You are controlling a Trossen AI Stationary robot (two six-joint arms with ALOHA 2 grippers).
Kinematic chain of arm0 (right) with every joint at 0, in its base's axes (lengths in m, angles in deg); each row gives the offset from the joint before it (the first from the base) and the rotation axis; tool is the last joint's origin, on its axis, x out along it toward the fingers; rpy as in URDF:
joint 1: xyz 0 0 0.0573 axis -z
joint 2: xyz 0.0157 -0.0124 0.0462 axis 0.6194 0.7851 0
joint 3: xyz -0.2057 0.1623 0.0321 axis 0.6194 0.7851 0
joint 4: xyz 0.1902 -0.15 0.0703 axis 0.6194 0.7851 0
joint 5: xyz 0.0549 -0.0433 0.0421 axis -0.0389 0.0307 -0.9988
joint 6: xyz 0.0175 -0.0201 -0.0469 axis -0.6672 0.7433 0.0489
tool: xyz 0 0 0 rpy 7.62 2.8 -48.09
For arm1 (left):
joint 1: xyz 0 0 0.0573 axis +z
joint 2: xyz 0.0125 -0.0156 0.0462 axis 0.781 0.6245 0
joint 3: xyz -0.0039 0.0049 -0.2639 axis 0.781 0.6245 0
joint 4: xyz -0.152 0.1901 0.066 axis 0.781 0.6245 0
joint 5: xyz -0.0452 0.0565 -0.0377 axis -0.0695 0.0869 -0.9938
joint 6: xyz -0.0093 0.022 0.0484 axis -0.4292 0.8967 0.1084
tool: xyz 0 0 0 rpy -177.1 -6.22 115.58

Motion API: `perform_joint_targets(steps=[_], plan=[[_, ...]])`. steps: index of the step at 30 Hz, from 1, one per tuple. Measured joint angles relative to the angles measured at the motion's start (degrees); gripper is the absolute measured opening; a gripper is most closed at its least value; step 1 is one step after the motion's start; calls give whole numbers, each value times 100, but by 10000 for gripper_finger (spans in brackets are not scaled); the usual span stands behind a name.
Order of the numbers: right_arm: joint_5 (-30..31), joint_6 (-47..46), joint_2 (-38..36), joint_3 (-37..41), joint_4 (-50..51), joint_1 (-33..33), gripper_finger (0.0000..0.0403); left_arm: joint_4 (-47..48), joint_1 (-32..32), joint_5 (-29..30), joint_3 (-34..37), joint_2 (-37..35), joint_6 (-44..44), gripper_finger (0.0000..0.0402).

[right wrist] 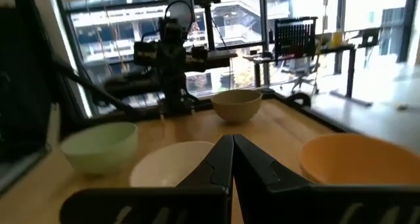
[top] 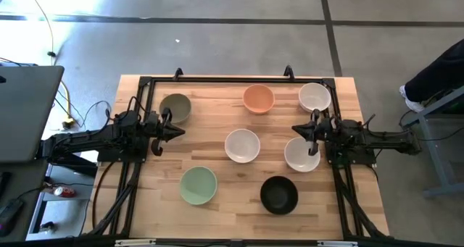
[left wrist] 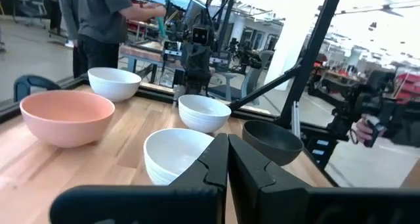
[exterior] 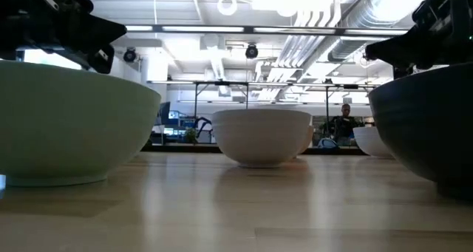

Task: Nest bowls inside each other
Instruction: Stack the gray bowl on the center white bowl

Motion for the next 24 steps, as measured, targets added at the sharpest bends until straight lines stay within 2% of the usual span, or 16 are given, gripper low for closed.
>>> perform_joint_targets(steps=[5,14,24], plan=[[-9,-609,0,0,14,0,0,0,2,2,0,0,-66,0],[-13,-918,0,0,58,0,0,4,1,2,0,0,67,0],[98,-865,0,-1,57,9,0,4,0,2,0,0,65,0]])
